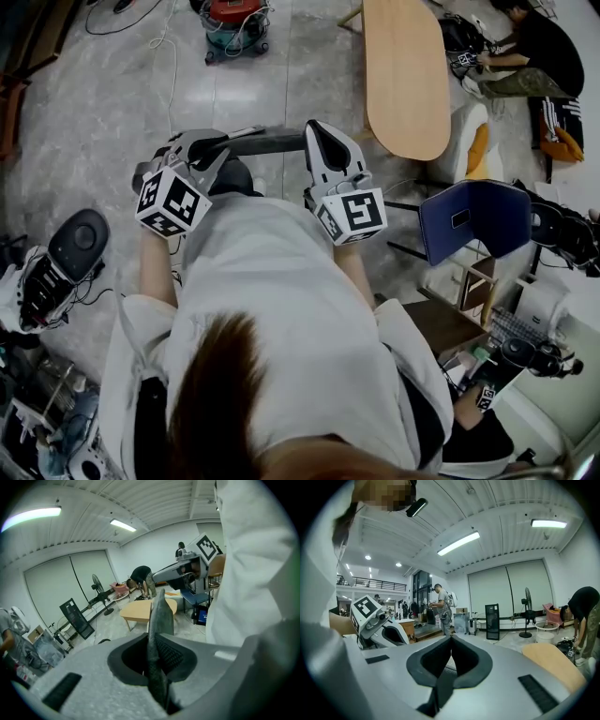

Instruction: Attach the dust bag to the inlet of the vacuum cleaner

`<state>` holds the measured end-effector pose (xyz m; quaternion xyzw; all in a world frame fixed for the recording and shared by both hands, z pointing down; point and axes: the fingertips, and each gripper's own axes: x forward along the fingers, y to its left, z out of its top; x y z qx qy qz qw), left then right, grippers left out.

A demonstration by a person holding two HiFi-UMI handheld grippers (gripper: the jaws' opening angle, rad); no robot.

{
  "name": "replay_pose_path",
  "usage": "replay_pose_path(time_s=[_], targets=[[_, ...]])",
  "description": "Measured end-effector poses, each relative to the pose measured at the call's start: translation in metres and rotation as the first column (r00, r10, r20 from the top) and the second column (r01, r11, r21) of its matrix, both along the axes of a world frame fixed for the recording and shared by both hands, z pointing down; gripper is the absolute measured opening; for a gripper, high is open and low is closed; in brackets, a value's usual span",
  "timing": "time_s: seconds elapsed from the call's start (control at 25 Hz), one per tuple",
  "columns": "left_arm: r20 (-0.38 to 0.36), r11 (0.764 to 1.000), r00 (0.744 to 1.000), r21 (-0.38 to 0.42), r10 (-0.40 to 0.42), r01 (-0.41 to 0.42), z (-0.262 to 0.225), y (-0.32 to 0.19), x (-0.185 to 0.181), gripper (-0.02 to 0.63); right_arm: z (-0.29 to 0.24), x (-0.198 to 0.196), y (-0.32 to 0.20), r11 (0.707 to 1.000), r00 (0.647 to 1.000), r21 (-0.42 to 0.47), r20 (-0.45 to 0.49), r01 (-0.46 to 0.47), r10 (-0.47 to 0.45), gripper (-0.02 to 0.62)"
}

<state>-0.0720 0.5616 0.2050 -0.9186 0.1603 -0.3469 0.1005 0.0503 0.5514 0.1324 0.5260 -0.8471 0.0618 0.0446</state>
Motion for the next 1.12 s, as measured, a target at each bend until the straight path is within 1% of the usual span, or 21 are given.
replay_pose_path(time_s=[0.12,0.28,0.52,0.72,0.92,1.12], targets=[[-0.008,1.0,1.0,-0.003,-0.013,0.013,0.001,-0.012,-0.004,0.04,0.002,-0.003,-0.01,1.0,1.0,-0.01,0.001,0.004,-0.004,0.002],[-0.016,1.0,1.0,-0.016,-0.017,0.017,0.006,-0.04,-0.011,0.04,0.009,-0.009,-0.039,1.0,1.0,-0.027,0.006,-0.005,0.005,0.002],[-0.018,1.0,1.0,-0.021,-0.012,0.012,0.006,-0.099,-0.027,0.04,0.001,-0.026,-0.105,1.0,1.0,-0.028,0.008,-0.008,0.008,0.002],[-0.017,1.0,1.0,-0.024,0.011,-0.011,0.005,-0.146,-0.044,0.039,-0.012,-0.046,-0.154,1.0,1.0,-0.011,-0.002,-0.017,0.017,0.002],[-0.008,1.0,1.0,-0.011,0.02,-0.02,0.003,-0.178,-0.062,0.039,-0.011,-0.059,-0.176,0.999,0.999,-0.016,0.017,-0.038,0.039,0.002],[-0.009,1.0,1.0,-0.005,-0.003,0.003,0.003,-0.198,-0.074,0.038,-0.003,-0.068,-0.185,0.998,0.999,-0.045,0.027,-0.046,0.047,0.002]])
